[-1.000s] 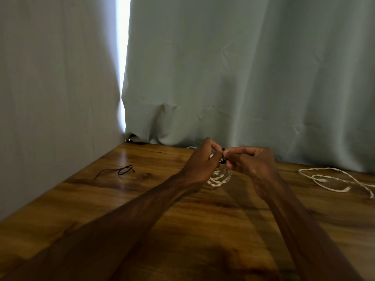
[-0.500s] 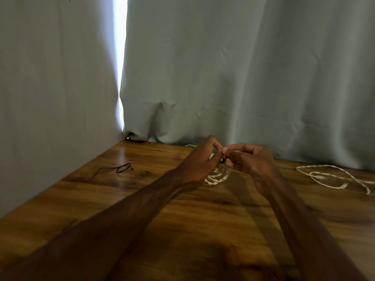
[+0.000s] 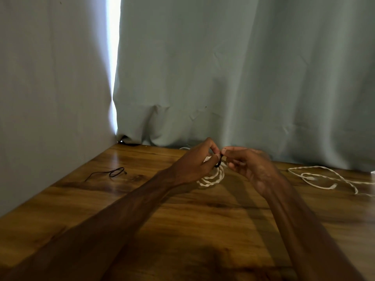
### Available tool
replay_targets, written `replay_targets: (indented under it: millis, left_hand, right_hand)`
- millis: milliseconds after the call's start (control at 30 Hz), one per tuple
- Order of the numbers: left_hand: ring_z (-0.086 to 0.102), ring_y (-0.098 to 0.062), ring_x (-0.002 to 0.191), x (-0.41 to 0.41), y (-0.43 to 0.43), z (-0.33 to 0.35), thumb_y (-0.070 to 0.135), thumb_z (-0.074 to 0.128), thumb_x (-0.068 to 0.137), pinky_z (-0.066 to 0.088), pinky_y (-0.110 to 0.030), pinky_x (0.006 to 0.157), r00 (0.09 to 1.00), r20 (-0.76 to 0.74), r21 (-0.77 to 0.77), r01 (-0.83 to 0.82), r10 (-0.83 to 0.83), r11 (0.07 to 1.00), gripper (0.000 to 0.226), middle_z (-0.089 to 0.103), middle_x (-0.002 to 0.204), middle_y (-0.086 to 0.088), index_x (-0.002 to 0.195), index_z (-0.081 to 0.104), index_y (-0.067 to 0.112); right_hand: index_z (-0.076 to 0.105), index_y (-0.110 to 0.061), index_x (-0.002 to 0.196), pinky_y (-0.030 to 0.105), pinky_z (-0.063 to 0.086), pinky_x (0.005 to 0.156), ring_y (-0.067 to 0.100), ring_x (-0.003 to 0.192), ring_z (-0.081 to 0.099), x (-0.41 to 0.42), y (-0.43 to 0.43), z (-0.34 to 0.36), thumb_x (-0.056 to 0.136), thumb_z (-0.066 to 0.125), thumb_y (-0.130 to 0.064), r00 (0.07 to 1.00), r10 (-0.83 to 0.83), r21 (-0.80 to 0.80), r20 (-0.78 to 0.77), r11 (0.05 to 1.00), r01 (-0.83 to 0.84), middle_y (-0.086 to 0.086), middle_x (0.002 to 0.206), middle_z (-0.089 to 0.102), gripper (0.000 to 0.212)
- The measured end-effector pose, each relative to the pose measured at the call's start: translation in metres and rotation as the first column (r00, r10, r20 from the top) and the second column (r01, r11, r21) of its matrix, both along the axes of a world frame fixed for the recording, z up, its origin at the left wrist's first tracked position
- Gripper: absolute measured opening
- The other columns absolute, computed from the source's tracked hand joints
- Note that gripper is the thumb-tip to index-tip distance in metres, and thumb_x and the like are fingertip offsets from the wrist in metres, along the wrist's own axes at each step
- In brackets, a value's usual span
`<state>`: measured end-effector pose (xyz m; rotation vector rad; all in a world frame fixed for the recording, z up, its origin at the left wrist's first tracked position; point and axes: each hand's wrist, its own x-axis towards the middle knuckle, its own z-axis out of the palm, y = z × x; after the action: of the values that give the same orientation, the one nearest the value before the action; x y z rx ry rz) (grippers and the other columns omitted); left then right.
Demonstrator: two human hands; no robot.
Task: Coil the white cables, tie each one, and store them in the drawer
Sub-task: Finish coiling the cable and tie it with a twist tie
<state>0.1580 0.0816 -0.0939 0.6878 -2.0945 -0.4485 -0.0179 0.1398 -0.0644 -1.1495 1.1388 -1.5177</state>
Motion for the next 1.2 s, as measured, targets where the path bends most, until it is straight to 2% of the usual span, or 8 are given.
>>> replay_targets:
  millis: [133,267,433,600,800,900,1033,1200]
  left_hand:
    - [0.070,-0.030,0.087,0.000,0.000,0.000,0.033,0.056,0.100,0.056,-0.058,0.083,0.998,-0.063,0.142,0.038,-0.029,0.989,0.012,0.072,0.093,-0.014,0.104,0.058,0.023]
    - [0.072,-0.023,0.092,0.000,-0.003,-0.001,0.045,0.058,0.098,0.057,-0.057,0.091,0.993,-0.113,0.266,0.074,-0.045,0.961,0.017,0.073,0.097,-0.007,0.102,0.062,0.028]
    - [0.075,-0.015,0.092,-0.002,-0.003,-0.003,0.048,0.065,0.096,0.062,-0.046,0.089,0.995,-0.070,0.347,0.084,-0.064,0.934,0.029,0.076,0.102,-0.002,0.109,0.061,0.022]
    - [0.073,-0.011,0.079,-0.001,-0.002,-0.006,0.041,0.071,0.094,0.059,-0.039,0.081,0.993,-0.043,0.308,0.119,-0.111,0.944,0.030,0.076,0.084,-0.002,0.109,0.061,0.017]
    - [0.077,-0.023,0.084,-0.003,-0.008,-0.009,0.032,0.077,0.092,0.061,-0.045,0.087,0.983,-0.108,0.344,0.177,-0.148,0.922,0.028,0.079,0.087,-0.009,0.107,0.071,0.009]
    - [0.075,-0.021,0.080,0.001,-0.011,-0.018,0.037,0.073,0.093,0.060,-0.044,0.084,0.991,-0.028,0.298,0.133,-0.131,0.945,0.026,0.077,0.081,-0.007,0.091,0.077,0.012]
    - [0.068,-0.015,0.071,-0.005,-0.011,-0.012,0.031,0.073,0.095,0.054,-0.030,0.075,0.978,-0.113,0.291,0.199,-0.173,0.936,0.019,0.072,0.075,-0.009,0.080,0.075,0.020]
    - [0.070,-0.011,0.070,-0.006,-0.016,-0.014,0.028,0.075,0.094,0.054,-0.030,0.070,0.980,-0.155,0.262,0.162,-0.125,0.951,0.018,0.073,0.073,0.000,0.089,0.073,0.012]
  right_hand:
    - [0.080,-0.003,0.093,0.031,0.061,0.070,0.023,0.080,0.071,0.001,0.000,-0.001,0.081,0.080,-0.007,0.988,-0.057,-0.064,-0.140,0.997,0.049,0.012,0.091,0.080,0.012]
    - [0.078,-0.002,0.091,0.028,0.060,0.061,0.022,0.071,0.073,0.002,0.001,0.000,0.086,0.076,-0.002,0.958,-0.156,-0.186,-0.242,0.976,0.112,0.011,0.081,0.079,0.005]
    - [0.074,-0.011,0.086,0.037,0.064,0.060,0.016,0.065,0.075,0.004,-0.006,-0.004,0.086,0.073,0.000,0.738,-0.366,-0.372,-0.567,0.913,0.167,0.001,0.070,0.076,0.011]
    - [0.070,-0.017,0.088,0.043,0.064,0.065,0.008,0.064,0.074,0.003,-0.007,-0.005,0.089,0.068,-0.005,0.622,-0.468,-0.449,-0.628,0.870,0.202,-0.004,0.071,0.074,0.012]
    - [0.063,-0.022,0.097,0.044,0.062,0.075,0.005,0.063,0.072,0.003,-0.005,0.000,0.099,0.059,-0.017,0.649,-0.505,-0.488,-0.569,0.843,0.227,-0.003,0.065,0.074,0.006]
    - [0.063,-0.018,0.105,0.040,0.062,0.072,0.005,0.059,0.071,0.002,0.000,0.005,0.103,0.058,-0.023,0.715,-0.501,-0.490,-0.488,0.835,0.251,-0.004,0.062,0.074,0.007]
    - [0.064,-0.012,0.105,0.037,0.063,0.063,0.011,0.064,0.074,0.005,0.002,0.005,0.102,0.060,-0.018,0.773,-0.417,-0.431,-0.478,0.878,0.207,0.000,0.072,0.077,0.008]
    - [0.068,-0.013,0.101,0.036,0.063,0.065,0.016,0.077,0.076,-0.001,-0.008,-0.001,0.096,0.066,-0.012,0.757,-0.382,-0.358,-0.530,0.910,0.209,0.001,0.084,0.077,0.006]
